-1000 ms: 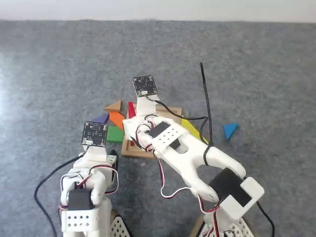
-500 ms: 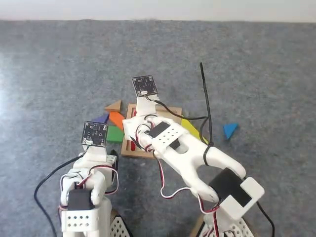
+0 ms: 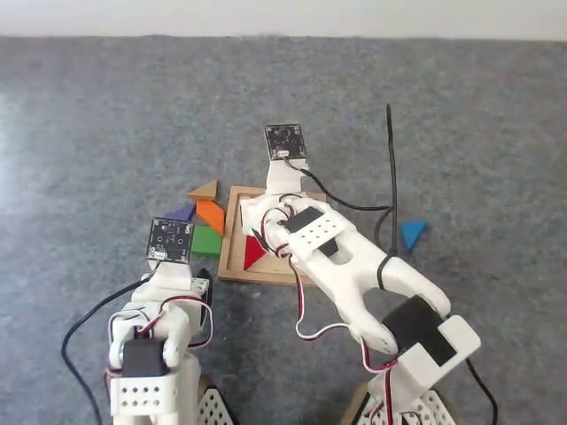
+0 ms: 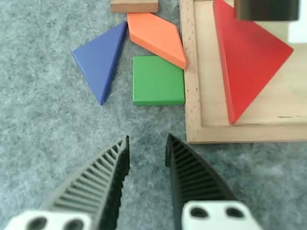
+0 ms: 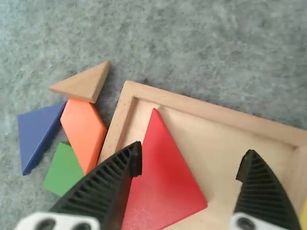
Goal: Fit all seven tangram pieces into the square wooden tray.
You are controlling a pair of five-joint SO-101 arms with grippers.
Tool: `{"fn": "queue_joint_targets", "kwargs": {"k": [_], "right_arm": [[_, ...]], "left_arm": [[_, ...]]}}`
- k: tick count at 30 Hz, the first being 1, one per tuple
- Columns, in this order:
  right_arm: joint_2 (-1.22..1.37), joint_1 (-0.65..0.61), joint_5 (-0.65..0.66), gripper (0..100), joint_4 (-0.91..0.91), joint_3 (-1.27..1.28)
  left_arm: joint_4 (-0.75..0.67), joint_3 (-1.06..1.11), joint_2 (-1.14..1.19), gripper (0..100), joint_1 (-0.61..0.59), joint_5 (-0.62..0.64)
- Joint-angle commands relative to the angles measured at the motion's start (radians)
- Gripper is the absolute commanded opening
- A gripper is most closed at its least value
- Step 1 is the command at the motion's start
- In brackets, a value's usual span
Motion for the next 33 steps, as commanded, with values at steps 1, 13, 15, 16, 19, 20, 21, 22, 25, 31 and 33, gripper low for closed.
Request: {"fn": "queue_joint_targets", "kwargs": {"k": [1, 13, 15, 16, 19, 20, 21, 22, 25, 31, 33], "right_arm": [[-0.007, -0.036, 0.017, 31.8, 0.012, -0.020], [0.119, -0.071, 0.014, 31.8, 0.030, -0.104], [0.122, -0.079, 0.012, 31.8, 0.028, -0.106], [0.119, -0.090, 0.012, 31.8, 0.025, -0.107], [0.127, -0.117, 0.015, 31.8, 0.002, -0.140], [0.134, -0.122, 0.017, 31.8, 0.001, -0.153], [0.139, -0.130, 0.017, 31.8, 0.004, -0.167], [0.143, -0.139, 0.017, 31.8, 0.008, -0.175], [0.143, -0.145, 0.017, 31.8, 0.038, -0.183], [0.054, -0.122, 0.018, 31.8, 0.116, -0.190], [0.004, -0.124, 0.018, 31.8, 0.165, -0.187]], "left_arm": [[0.005, -0.012, -0.021, 12, 0.000, -0.003], [0.005, -0.012, -0.021, 12, 0.000, -0.003], [0.005, -0.012, -0.021, 12, 0.000, -0.003], [0.005, -0.012, -0.021, 12, 0.000, -0.003], [0.005, -0.012, -0.021, 12, -0.051, 0.000], [0.005, -0.012, -0.021, 12, -0.080, 0.000], [0.005, -0.012, -0.021, 12, -0.107, -0.002], [0.005, -0.012, -0.021, 12, -0.130, -0.002], [0.005, -0.012, -0.021, 12, -0.172, -0.002], [0.005, -0.012, -0.021, 12, -0.175, -0.003], [0.005, -0.012, -0.021, 12, -0.175, -0.003]]}}
